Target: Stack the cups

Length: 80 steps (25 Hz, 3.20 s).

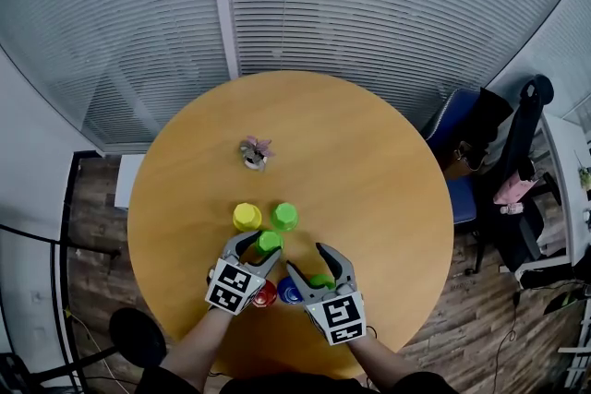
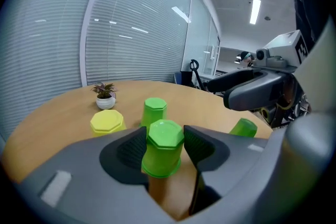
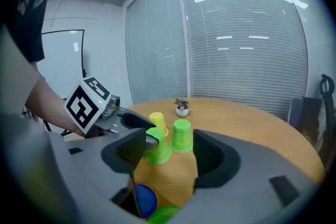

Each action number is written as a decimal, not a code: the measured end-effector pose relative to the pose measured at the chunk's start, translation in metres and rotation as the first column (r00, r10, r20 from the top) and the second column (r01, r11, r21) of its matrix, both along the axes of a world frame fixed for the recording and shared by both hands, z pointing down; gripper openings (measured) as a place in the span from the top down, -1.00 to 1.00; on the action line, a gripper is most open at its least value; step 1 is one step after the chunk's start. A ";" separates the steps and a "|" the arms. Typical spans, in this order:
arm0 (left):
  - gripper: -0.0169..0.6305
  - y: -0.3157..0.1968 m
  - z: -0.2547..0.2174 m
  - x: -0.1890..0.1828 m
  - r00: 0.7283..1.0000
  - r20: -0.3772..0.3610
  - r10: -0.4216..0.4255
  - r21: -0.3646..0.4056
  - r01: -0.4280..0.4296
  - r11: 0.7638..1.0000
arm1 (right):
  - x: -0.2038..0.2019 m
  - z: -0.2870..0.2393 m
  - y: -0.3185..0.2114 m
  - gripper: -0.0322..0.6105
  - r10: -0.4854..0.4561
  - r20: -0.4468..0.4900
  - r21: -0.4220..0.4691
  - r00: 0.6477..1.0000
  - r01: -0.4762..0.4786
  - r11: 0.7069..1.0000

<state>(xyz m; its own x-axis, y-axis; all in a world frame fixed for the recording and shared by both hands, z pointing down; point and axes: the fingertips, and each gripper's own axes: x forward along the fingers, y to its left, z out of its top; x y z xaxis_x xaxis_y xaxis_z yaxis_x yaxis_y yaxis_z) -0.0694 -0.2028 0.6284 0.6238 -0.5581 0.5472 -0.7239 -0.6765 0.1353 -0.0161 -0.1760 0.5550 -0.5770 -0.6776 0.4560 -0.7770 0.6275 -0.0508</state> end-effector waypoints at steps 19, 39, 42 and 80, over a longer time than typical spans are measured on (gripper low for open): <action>0.27 0.038 -0.086 0.004 0.997 -0.079 -0.010 0.134 0.021 0.991 | 0.017 -0.034 0.037 0.08 0.038 0.038 0.063 0.999 -0.041 0.997; 0.27 0.114 -0.091 0.016 0.999 -0.047 0.015 0.115 -0.010 0.993 | 0.025 -0.038 0.083 0.08 0.026 0.043 0.070 0.999 -0.029 0.997; 0.27 0.118 -0.087 0.018 0.999 -0.037 0.019 0.110 -0.015 0.994 | 0.024 -0.038 0.086 0.08 0.024 0.040 0.070 0.999 -0.027 0.997; 0.17 0.042 -0.150 0.007 0.990 -0.139 0.000 0.256 0.036 0.966 | 0.008 -0.086 -0.010 0.08 -0.023 0.015 0.173 1.000 0.020 0.985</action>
